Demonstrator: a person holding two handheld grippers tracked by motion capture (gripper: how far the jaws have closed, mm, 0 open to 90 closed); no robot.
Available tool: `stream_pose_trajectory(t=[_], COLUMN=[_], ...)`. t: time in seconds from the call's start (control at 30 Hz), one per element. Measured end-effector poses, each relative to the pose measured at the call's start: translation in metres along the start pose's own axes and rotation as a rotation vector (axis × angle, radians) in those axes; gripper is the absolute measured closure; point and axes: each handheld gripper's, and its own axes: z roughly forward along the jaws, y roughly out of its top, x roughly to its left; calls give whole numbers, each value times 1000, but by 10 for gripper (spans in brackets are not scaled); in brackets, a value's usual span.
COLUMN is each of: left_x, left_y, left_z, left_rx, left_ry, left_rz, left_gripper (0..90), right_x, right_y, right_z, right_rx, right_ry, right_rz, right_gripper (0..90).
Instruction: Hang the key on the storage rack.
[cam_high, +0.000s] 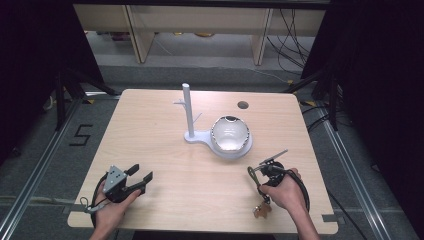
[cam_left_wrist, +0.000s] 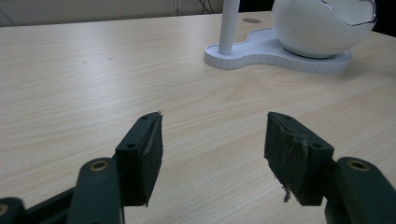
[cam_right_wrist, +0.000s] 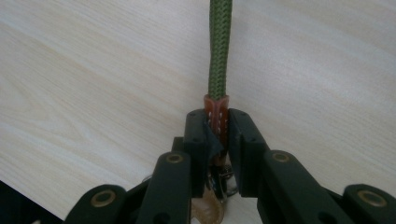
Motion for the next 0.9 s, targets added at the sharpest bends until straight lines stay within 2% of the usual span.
stream_pose_trajectory(t=[0.03, 0.1, 0.13, 0.2, 0.23, 0.27, 0.3, 0.33, 0.4, 0.43, 0.47, 0.5, 0.53, 0.6, 0.63, 0.7, 0.73, 0.77, 0.8, 0.83, 0.9], left_x=[0, 1, 1, 1, 1, 1, 1, 1, 1, 1, 1, 1, 1, 1, 1, 1, 1, 1, 1, 1, 1], left_y=[0, 0, 0, 0, 0, 0, 0, 0, 0, 0, 0, 0, 0, 0, 0, 0, 0, 0, 0, 0, 0], left_z=[0, 0, 0, 1, 0, 0, 0, 0, 0, 1, 1, 1, 0, 0, 0, 0, 0, 0, 0, 1, 1], left_rx=[1, -5, -3, -13, -9, -4, -4, -4, -4, -14, -14, -14, -3, -4, -4, -4, -5, -5, -16, -16, -16], left_ry=[1, -2, -1, -9, -5, -2, -2, 1, 1, -7, -5, -5, 3, 3, 3, 4, 4, 4, -3, -3, -3], left_rz=[0, -4, -4, -8, -7, -6, -6, -4, -4, -6, -6, -6, -4, -4, -4, -4, -5, -5, -7, -7, -9], left_gripper=[368, 368, 368, 368, 368, 369, 369, 369, 369, 369, 369, 369, 369, 369, 370, 370, 370, 370, 370, 370, 370], right_x=[1, 0, 0, -3, -3, -4, -4, -4, -6, -6, -8, -8, -8, -10, -11, -9, -10, -10, -11, -11, -10], right_y=[-1, -4, -7, -11, -11, -15, -15, -20, -23, -23, -28, -28, -31, -32, -35, -38, -41, -41, -42, -42, -44], right_z=[-3, -5, -8, -10, -10, -11, -11, -12, -14, -14, -18, -18, -20, -20, -20, -21, -20, -20, -20, -20, -19], right_rx=[-1, -29, -60, -120, -120, -163, -163, -212, -250, -250, -299, -299, -331, -337, -375, -403, -459, -459, -526, -526, -570], right_ry=[4, 9, 23, 33, 33, 33, 33, 50, 69, 69, 89, 89, 93, 107, 119, 120, 133, 133, 146, 146, 153], right_rz=[18, 8, 12, -18, -18, -34, -34, -23, -35, -35, -52, -52, -46, -56, -72, -43, -61, -61, -87, -87, -79], right_gripper=[789, 789, 789, 790, 790, 790, 790, 790, 790, 790, 790, 790, 790, 790, 790, 790, 791, 791, 791, 791, 791])
